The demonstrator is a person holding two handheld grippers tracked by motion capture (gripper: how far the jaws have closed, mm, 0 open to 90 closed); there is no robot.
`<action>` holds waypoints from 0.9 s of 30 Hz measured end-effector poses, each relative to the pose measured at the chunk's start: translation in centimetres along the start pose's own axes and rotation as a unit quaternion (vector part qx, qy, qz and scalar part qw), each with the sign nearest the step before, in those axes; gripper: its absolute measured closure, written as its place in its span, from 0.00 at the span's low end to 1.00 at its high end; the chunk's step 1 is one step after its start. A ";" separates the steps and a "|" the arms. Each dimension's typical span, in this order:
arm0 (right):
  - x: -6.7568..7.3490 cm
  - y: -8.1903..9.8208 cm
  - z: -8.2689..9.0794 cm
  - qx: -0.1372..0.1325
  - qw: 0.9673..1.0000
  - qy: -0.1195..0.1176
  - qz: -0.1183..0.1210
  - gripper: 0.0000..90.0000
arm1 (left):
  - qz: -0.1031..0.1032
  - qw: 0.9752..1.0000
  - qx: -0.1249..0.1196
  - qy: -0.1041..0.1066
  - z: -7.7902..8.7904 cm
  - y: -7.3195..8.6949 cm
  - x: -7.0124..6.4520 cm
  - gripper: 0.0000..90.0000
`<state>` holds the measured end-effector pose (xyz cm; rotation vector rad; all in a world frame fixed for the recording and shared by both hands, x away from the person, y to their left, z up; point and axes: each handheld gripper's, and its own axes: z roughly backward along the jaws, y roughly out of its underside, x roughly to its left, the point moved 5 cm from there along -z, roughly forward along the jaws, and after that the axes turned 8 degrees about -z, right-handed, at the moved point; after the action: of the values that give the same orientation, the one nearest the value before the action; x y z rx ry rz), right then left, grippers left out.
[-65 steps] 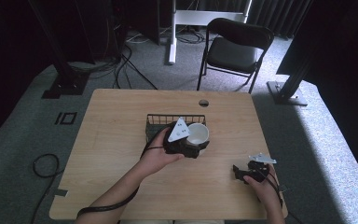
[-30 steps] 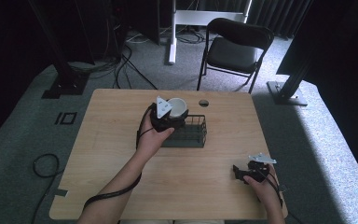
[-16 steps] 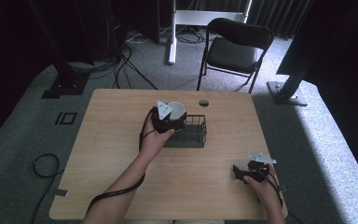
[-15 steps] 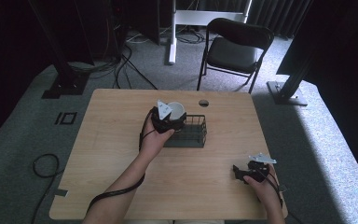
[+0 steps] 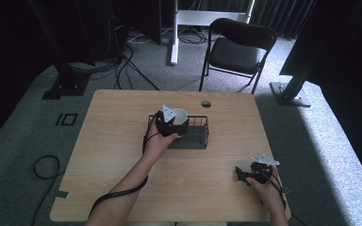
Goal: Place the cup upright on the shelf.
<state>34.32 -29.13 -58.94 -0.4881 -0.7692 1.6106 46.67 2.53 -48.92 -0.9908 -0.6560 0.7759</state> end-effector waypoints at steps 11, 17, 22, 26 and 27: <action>0.0 0.0 0.0 0.000 1.000 0.000 0.000 0.11 | -0.017 1.000 -0.002 0.004 0.3 -0.4 -0.3 0.11; 0.0 0.0 0.0 0.000 1.000 0.000 0.000 0.11 | -0.020 1.000 -0.002 0.012 1.2 -0.8 0.0 0.11; 0.0 0.0 0.0 0.000 1.000 0.000 0.000 0.11 | -0.017 1.000 -0.006 0.014 2.1 -1.1 0.2 0.11; 0.0 0.0 0.0 0.000 1.000 0.000 0.000 0.11 | -0.019 1.000 -0.008 0.018 2.8 -1.2 0.2 0.11; 0.0 0.0 0.0 0.000 1.000 0.000 0.000 0.11 | -0.016 1.000 -0.010 0.017 3.1 -1.2 0.2 0.11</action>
<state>34.32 -29.13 -58.94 -0.4884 -0.7691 1.6107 44.73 3.79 -46.60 -1.0081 -0.6501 0.7228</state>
